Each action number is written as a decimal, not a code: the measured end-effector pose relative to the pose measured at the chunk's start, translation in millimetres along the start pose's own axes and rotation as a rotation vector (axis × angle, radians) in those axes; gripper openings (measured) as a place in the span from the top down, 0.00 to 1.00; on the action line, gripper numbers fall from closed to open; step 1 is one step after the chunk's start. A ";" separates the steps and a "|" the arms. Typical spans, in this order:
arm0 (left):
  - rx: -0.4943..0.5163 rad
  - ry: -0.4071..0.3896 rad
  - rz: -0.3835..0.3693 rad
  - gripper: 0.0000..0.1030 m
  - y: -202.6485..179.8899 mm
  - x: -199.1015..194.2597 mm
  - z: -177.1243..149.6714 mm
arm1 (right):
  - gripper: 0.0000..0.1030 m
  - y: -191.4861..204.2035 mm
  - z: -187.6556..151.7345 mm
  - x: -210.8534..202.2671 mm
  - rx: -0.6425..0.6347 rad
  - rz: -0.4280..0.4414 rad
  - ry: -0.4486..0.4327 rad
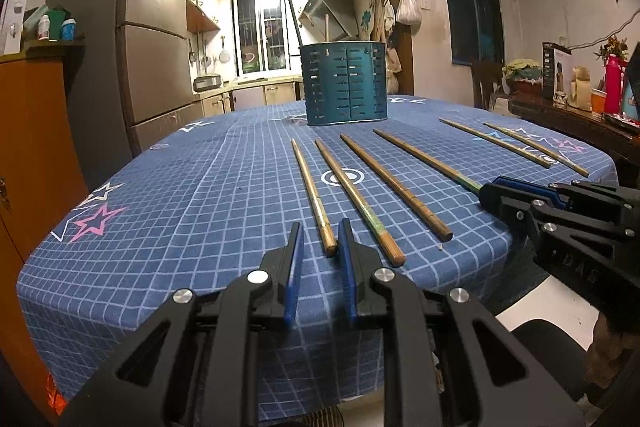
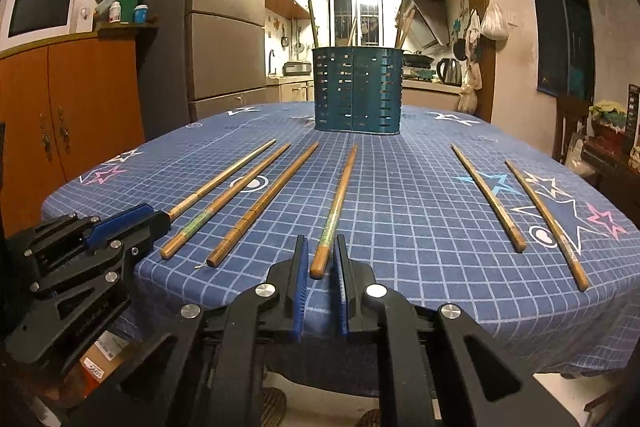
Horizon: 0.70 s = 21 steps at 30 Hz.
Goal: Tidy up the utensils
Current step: 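Close the left tool on a wooden chopstick while the right tool grasps another chopstick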
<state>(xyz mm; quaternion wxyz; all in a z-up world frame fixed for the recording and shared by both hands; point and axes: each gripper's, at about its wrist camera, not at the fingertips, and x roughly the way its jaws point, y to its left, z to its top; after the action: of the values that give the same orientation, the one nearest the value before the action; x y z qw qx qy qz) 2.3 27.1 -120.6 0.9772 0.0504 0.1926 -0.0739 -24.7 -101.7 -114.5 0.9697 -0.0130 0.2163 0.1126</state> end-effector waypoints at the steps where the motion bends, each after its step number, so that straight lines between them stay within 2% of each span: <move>1: -0.002 0.002 -0.009 0.87 0.4 0.0 0.4 | 0.90 -0.1 0.3 -0.1 0.000 -0.002 0.002; 3: 0.001 0.008 -0.012 0.94 0.9 0.4 2.7 | 0.90 -2.4 2.0 0.0 0.007 0.004 0.010; 13: -0.022 0.037 -0.018 0.95 11.2 -9.6 13.3 | 0.92 -25.7 13.3 -11.5 0.086 0.003 0.030; 18: -0.029 0.012 0.013 0.95 21.1 -27.3 35.4 | 0.92 -39.4 31.4 -35.7 0.096 0.006 -0.015; 21: -0.069 -0.006 0.024 0.95 33.1 -36.8 53.0 | 0.92 -46.1 44.3 -50.4 0.093 0.008 -0.049</move>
<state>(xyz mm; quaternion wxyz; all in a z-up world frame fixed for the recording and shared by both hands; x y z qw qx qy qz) -6.3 57.5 -55.3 0.9797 0.0188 0.1917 -0.0557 -40.3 -154.0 -54.1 0.9739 0.0358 0.1975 0.1064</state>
